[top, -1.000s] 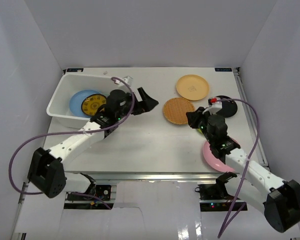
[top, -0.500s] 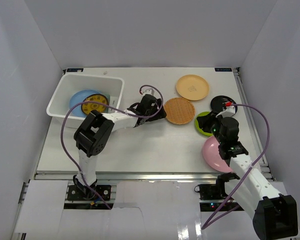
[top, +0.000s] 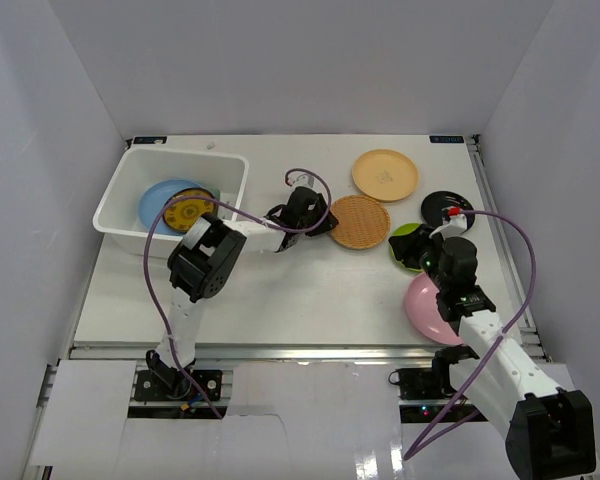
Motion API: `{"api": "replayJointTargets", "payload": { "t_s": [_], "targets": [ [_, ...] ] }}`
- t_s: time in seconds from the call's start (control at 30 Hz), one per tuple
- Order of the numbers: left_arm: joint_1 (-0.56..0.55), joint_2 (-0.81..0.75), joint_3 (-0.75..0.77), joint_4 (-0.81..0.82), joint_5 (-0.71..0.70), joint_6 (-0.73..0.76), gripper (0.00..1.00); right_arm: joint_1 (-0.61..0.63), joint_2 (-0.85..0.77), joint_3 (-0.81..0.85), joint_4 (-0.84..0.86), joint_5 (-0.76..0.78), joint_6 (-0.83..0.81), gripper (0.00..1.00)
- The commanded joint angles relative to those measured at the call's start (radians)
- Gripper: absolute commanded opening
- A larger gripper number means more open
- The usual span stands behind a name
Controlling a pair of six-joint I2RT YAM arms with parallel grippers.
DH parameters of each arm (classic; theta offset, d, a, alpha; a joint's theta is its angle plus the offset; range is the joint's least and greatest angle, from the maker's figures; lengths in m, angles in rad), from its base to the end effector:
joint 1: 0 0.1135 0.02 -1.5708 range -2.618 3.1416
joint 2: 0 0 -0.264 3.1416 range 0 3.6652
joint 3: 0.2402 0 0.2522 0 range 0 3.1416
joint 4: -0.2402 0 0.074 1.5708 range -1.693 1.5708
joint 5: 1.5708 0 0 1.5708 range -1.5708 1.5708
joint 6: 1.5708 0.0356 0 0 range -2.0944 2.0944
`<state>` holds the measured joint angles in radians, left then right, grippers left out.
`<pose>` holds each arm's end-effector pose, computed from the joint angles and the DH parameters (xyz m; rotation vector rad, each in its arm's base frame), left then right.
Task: Place the plates into the plastic bin on the countertop
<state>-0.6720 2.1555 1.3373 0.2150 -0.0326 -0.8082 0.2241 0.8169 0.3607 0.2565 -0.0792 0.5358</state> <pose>0.3663 -0.2899 0.1337 -0.1753 2.2826 -0.7836 0.1875 0.0456 0.2302 0.2231 1.7980 0.6159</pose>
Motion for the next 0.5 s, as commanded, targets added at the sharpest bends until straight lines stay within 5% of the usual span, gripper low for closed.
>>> {"api": "replayJointTargets", "payload": {
  "t_s": [0.0,0.17,0.47],
  "targets": [
    [0.012,0.018,-0.038,-0.016,0.013,-0.016,0.37,0.0,0.022,0.006,0.061,-0.022,0.004,0.33],
    [0.025,-0.023,-0.101,-0.012,0.004,-0.02,0.02,-0.002,0.079,0.02,0.104,-0.03,0.035,0.33],
    [0.042,-0.35,-0.279,0.027,0.02,0.056,0.0,-0.025,0.37,0.213,0.142,0.073,0.058,0.41]
  ]
}}
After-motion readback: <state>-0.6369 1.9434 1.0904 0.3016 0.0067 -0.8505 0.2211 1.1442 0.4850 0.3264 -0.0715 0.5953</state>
